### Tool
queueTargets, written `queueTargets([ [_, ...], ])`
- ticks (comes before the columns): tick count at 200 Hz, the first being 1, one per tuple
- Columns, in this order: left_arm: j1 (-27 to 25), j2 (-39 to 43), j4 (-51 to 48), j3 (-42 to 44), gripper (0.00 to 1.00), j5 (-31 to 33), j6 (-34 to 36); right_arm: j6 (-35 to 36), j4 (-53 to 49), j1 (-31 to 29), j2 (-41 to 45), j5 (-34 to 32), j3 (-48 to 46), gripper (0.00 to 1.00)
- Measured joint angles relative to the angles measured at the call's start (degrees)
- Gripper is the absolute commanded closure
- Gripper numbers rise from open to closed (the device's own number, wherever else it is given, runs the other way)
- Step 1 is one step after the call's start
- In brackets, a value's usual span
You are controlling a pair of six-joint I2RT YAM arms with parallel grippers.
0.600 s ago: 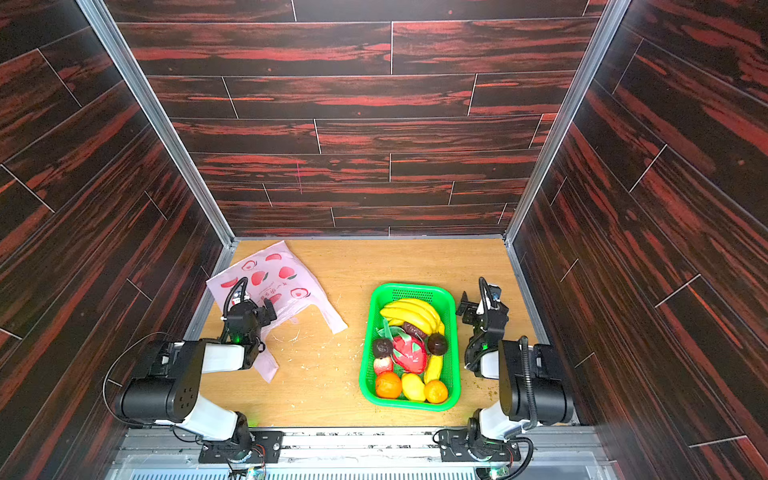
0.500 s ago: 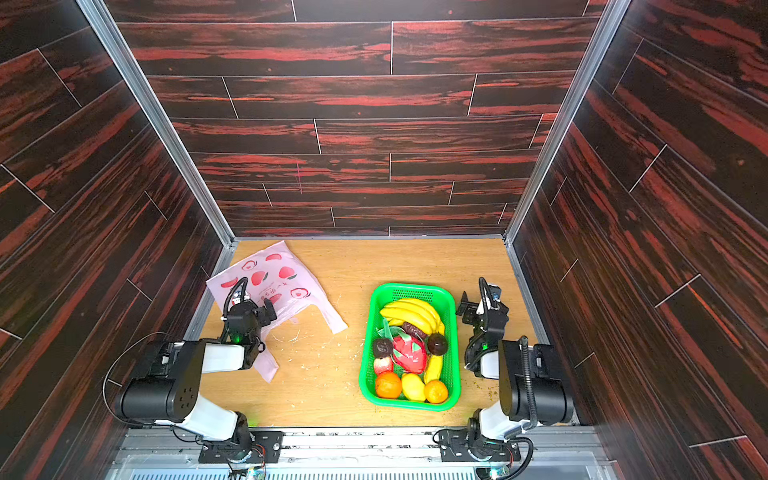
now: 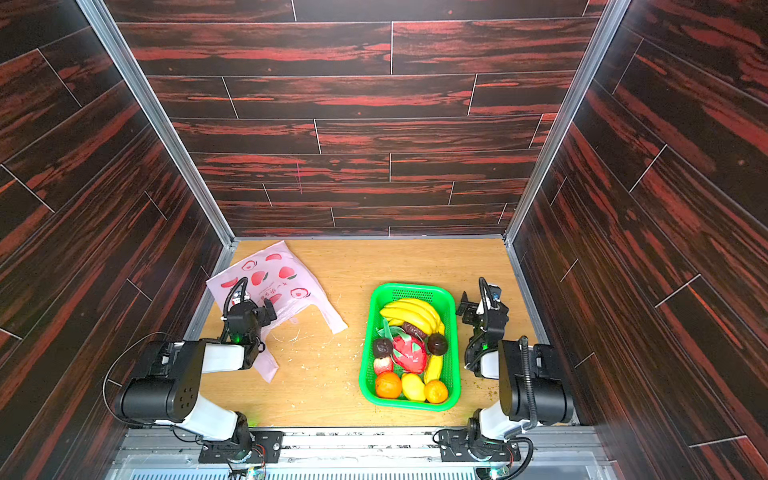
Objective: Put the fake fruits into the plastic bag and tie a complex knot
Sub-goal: 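Lower the left gripper onto the pink bag and grasp its edge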
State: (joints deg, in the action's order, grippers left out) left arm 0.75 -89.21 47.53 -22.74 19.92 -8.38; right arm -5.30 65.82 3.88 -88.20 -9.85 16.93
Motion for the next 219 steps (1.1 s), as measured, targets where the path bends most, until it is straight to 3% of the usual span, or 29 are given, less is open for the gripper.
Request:
queueTargets([
  [72,0.00,0.02,0.39,0.09,0.01,0.00,0.00,-0.04,-0.35,0.00,0.52,-0.11,-0.28,0.01],
  [108,0.00,6.82,-0.17,2.97,0.01,-0.17,0.09,-0.85,-8.28,0.00,11.63,-1.42,-1.55,0.01],
  [131,0.02,18.58,-10.78,0.55,0.06,-1.73,0.37,-4.07,-18.49,0.00,21.79,-2.14,0.44,0.01],
  [164,0.04,30.21,-27.26,-10.47,0.12,-7.10,0.33,-11.19,-34.01,0.00,32.94,1.64,5.92,0.01],
  [191,-0.28,34.69,-36.89,-14.08,0.15,-11.37,0.13,-16.00,-44.83,0.00,39.89,8.35,9.57,0.01],
  [219,-3.15,34.05,-47.32,-15.76,0.16,-12.35,1.14,-17.97,-57.02,0.00,45.22,15.56,15.02,0.01],
])
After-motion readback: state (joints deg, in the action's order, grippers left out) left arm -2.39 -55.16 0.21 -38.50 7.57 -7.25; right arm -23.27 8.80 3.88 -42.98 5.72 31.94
